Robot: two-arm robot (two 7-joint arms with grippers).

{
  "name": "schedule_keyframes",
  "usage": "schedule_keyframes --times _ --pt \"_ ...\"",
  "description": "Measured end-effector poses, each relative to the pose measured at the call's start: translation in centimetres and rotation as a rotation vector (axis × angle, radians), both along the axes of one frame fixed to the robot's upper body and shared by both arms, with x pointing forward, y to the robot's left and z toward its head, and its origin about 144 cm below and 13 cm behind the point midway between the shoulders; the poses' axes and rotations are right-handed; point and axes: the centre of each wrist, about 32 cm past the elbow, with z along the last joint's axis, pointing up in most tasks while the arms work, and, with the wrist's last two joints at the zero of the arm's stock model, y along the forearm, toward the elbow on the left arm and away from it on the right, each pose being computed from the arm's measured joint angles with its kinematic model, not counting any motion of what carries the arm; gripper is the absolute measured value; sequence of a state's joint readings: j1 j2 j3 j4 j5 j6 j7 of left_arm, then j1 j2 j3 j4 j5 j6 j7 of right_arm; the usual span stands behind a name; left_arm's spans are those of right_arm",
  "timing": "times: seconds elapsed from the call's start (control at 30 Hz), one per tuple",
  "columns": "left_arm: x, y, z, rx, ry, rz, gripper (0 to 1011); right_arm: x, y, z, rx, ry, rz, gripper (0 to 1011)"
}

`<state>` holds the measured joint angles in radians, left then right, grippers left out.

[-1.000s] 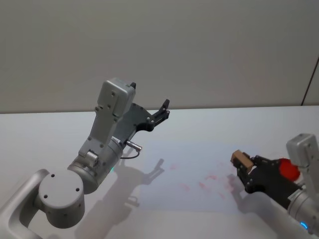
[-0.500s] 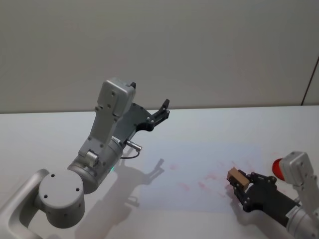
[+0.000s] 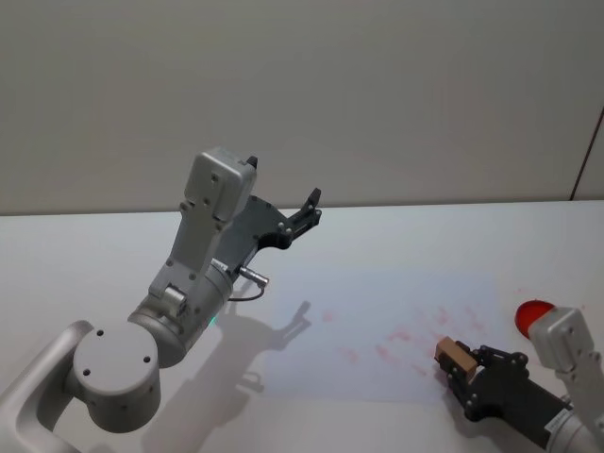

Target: Use the one hand to pick up the stamp and affix it onto the A4 paper.

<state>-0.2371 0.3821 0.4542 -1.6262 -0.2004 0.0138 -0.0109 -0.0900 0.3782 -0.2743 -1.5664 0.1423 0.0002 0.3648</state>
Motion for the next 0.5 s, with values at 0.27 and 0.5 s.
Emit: schedule_keyframes --times 0.27,0.5 --pt "0.00 0.00 0.00 0.000 0.000 0.000 1001 -0.39 -0.04 -0.39 -0.006 0.015 -0.004 220" --pt "0.00 0.00 0.00 0.000 0.000 0.000 1001 -0.51 -0.06 -0.65 -0.009 0.026 -0.017 220"
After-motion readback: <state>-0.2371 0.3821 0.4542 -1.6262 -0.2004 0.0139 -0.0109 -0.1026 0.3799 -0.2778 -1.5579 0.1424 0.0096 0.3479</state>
